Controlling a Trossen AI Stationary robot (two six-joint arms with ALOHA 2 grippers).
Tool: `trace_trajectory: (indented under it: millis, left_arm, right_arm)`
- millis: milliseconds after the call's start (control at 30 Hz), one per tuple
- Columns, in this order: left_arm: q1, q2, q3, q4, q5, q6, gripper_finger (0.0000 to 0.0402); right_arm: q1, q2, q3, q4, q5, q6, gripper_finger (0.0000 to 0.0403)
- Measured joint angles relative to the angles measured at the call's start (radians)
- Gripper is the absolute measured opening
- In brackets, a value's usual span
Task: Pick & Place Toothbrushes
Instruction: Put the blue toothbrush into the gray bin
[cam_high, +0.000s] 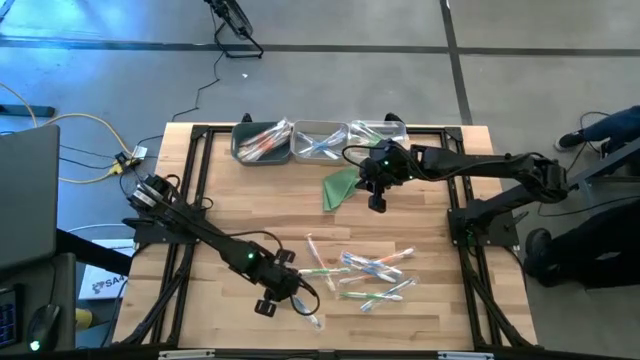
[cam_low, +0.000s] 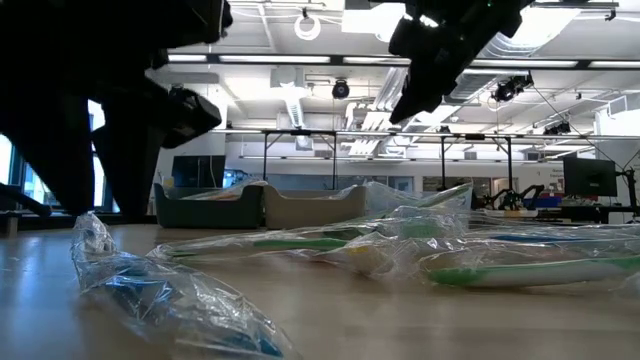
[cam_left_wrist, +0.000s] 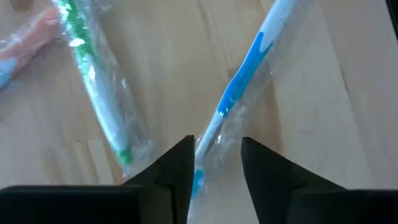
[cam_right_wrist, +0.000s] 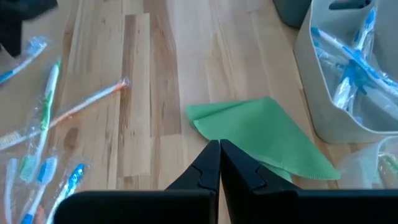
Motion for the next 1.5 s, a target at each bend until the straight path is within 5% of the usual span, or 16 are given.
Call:
trace_trajectory:
  millis: [1033, 1500]
  left_arm:
    - [0.0, 0.101, 0.001, 0.026, -0.011, -0.002, 0.013]
    - [0.002, 0.102, 0.0, 0.02, 0.032, -0.007, 0.0023]
  right_arm:
    - [0.003, 0.0, 0.0, 0.051, -0.002, 0.007, 0.0004]
    - [0.0, -0.001, 0.0, 0.05, -0.001, -0.022, 0.0004]
